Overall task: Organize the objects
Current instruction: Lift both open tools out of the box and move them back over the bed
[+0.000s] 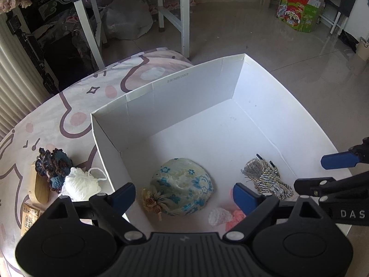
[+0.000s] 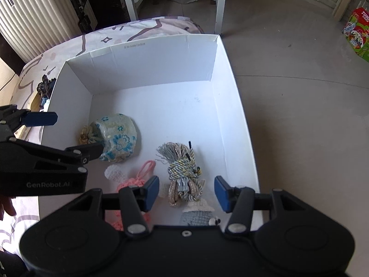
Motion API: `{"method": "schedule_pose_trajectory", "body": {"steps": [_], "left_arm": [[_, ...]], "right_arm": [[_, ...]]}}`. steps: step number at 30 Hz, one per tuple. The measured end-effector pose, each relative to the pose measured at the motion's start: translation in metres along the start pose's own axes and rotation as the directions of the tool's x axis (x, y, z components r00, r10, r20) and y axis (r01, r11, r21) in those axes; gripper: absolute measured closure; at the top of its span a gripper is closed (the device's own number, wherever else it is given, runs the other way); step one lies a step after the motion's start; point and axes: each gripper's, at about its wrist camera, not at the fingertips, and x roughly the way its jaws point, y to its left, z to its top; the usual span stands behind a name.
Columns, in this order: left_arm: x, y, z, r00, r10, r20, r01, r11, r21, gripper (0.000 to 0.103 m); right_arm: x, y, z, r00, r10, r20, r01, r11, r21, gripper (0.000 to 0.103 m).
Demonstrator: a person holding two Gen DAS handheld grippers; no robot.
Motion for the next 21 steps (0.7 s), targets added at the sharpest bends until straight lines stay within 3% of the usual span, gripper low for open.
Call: {"method": "schedule_pose_trajectory", "body": {"steps": [16, 21], "left_arm": [[-0.054, 0.013, -0.019, 0.998, 0.004, 0.063, -0.003, 1.0, -0.017, 0.006], [-0.061, 0.015, -0.023, 0.997, 0.01, 0.072, -0.008, 1.0, -0.028, 0.002]], "right_arm": [[-0.044, 0.003, -0.011, 0.995, 0.001, 0.098, -0.007, 0.999, 0.054, 0.047], [-0.052, 0.007, -0.019, 0.994, -0.02, 0.111, 0.013, 0.998, 0.061, 0.041]]}}
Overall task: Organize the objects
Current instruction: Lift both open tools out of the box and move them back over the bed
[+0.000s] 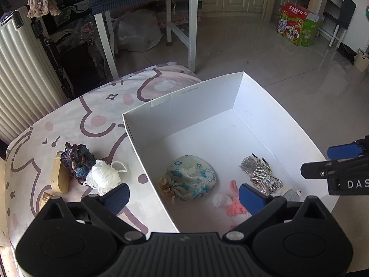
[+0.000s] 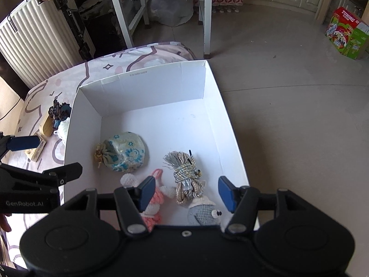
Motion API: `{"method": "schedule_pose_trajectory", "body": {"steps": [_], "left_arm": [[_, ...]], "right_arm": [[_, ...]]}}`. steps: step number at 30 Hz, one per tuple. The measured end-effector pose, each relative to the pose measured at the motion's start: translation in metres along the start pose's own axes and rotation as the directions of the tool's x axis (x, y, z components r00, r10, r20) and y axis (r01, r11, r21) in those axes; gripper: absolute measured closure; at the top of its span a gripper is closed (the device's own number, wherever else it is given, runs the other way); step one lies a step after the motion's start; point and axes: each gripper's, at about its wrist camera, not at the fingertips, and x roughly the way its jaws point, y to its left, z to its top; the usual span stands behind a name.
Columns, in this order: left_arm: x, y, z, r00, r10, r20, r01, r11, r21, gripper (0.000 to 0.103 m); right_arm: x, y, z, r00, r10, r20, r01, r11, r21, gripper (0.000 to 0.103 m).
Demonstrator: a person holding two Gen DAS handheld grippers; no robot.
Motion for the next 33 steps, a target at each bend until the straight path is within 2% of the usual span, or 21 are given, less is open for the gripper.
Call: {"method": "schedule_pose_trajectory", "body": {"steps": [3, 6, 8, 15, 17, 20, 28, 33], "left_arm": [[-0.004, 0.0, -0.003, 1.0, 0.005, 0.008, -0.005, 1.0, -0.001, 0.0], [-0.007, 0.001, -0.005, 1.0, 0.015, 0.014, -0.015, 1.0, 0.0, 0.0], [-0.008, 0.001, -0.006, 1.0, 0.015, 0.013, -0.015, 1.0, -0.002, 0.0], [-0.008, 0.001, -0.01, 1.0, 0.019, 0.007, -0.019, 1.0, -0.009, 0.0], [-0.009, 0.001, -0.011, 1.0, 0.016, 0.012, -0.016, 1.0, -0.014, 0.0], [-0.008, 0.0, -0.013, 1.0, 0.017, 0.013, -0.017, 1.0, -0.011, 0.0], [-0.008, 0.003, -0.015, 1.0, 0.027, 0.015, -0.026, 0.999, -0.028, 0.0], [-0.013, 0.018, -0.016, 0.998, 0.048, 0.027, -0.046, 0.996, -0.076, 0.0]], "right_arm": [[-0.003, 0.0, -0.004, 1.0, -0.012, 0.004, 0.012, 1.0, -0.006, 0.04], [-0.007, -0.003, -0.008, 1.0, -0.023, 0.012, 0.023, 1.0, 0.002, 0.034], [-0.01, -0.006, -0.012, 0.999, -0.038, 0.021, 0.038, 0.999, 0.011, 0.026], [-0.018, -0.013, -0.021, 0.997, -0.053, 0.054, 0.051, 0.998, 0.034, 0.011], [-0.019, -0.014, -0.022, 0.996, -0.059, 0.065, 0.057, 0.998, 0.033, 0.004], [-0.021, -0.015, -0.024, 0.995, -0.068, 0.075, 0.066, 0.997, 0.03, 0.0], [-0.018, -0.017, -0.026, 0.995, -0.073, 0.071, 0.071, 0.997, 0.028, 0.0], [-0.017, -0.01, -0.022, 0.995, -0.07, 0.076, 0.069, 0.998, 0.011, 0.0]]}}
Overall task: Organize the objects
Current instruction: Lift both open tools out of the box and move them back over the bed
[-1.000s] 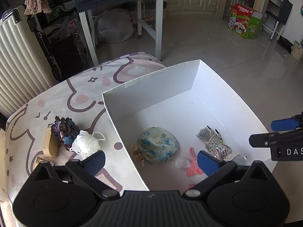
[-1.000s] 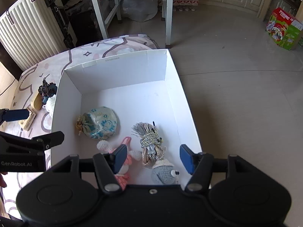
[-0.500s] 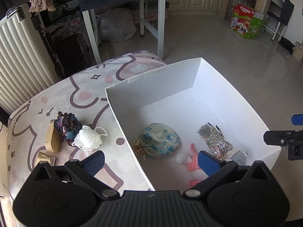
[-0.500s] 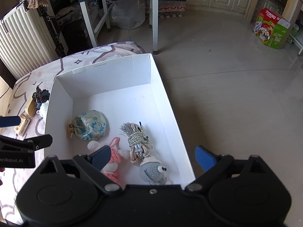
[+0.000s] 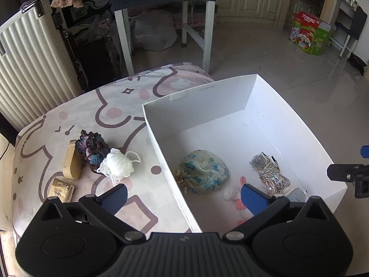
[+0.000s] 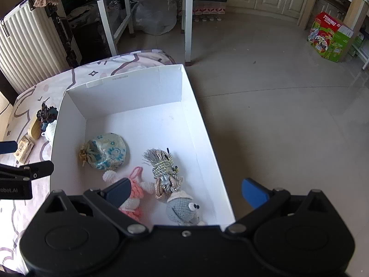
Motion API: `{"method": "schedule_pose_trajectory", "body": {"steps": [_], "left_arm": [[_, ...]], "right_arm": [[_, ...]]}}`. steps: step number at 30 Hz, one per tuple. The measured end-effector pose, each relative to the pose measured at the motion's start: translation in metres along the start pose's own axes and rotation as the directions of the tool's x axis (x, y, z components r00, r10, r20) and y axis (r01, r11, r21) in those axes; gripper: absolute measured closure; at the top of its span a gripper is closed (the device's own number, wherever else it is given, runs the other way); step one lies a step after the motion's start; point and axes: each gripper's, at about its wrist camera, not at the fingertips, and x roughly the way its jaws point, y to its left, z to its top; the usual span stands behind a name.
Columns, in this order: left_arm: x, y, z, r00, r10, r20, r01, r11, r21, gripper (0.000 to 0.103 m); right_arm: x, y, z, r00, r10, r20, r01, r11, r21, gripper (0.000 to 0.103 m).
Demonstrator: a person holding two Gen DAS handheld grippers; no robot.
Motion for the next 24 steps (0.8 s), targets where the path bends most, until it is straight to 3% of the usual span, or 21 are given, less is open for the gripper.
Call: {"method": "schedule_pose_trajectory", "body": {"steps": [24], "left_arm": [[-0.047, 0.12, -0.023, 0.987, 0.153, 0.04, -0.141, 0.965, -0.223, 0.0]], "right_arm": [[-0.004, 0.124, 0.037, 0.987, 0.148, 0.059, -0.137, 0.977, -0.165, 0.0]]}}
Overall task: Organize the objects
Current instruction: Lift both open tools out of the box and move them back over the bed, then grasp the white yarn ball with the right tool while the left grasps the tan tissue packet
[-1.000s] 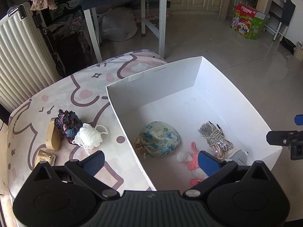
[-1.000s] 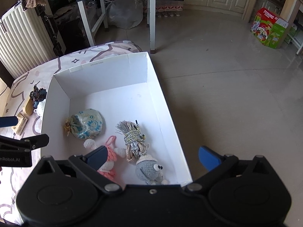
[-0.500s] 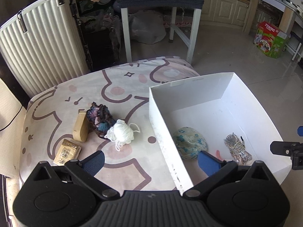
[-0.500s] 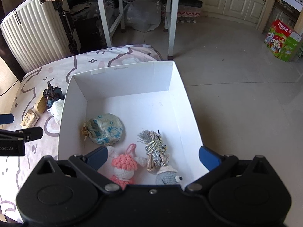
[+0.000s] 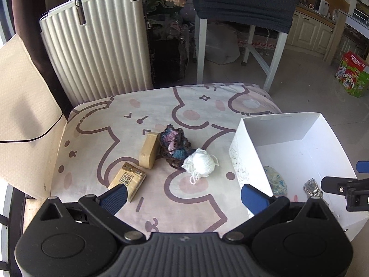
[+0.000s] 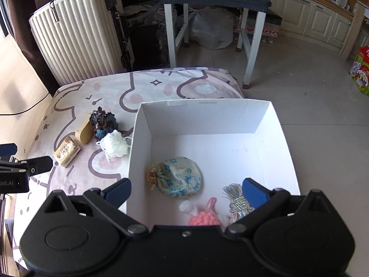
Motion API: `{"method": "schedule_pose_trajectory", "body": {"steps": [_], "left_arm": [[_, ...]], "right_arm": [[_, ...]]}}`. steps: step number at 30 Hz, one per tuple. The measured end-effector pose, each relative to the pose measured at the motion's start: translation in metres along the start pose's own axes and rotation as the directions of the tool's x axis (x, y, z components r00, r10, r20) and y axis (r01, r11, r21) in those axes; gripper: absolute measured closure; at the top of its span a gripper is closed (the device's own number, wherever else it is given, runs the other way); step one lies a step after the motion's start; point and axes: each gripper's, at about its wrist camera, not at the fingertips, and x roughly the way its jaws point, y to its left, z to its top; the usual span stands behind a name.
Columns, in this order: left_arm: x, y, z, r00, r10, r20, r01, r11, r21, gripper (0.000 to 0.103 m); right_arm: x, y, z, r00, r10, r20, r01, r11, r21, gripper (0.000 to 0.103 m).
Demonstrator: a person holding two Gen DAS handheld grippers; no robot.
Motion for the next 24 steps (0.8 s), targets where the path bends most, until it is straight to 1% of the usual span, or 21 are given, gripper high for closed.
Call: {"method": "schedule_pose_trajectory", "body": {"steps": [6, 12, 16, 24], "left_arm": [[-0.006, 0.03, -0.007, 0.998, 0.059, 0.004, -0.058, 0.998, -0.026, 0.0], [-0.011, 0.059, -0.013, 0.995, 0.095, 0.004, -0.095, 0.992, -0.08, 0.0], [-0.012, 0.069, -0.015, 0.994, 0.108, 0.007, -0.107, 0.989, -0.099, 0.0], [-0.009, 0.083, -0.015, 0.992, 0.128, 0.018, -0.124, 0.981, -0.147, 0.0]], "right_arm": [[0.007, 0.031, 0.01, 0.999, 0.039, 0.011, -0.039, 0.998, -0.04, 0.0], [0.014, 0.057, 0.016, 0.997, 0.073, 0.017, -0.072, 0.995, -0.071, 0.0], [0.016, 0.072, 0.018, 0.996, 0.087, 0.027, -0.085, 0.992, -0.097, 0.0], [0.022, 0.09, 0.023, 0.994, 0.106, 0.035, -0.102, 0.99, -0.1, 0.0]]}}
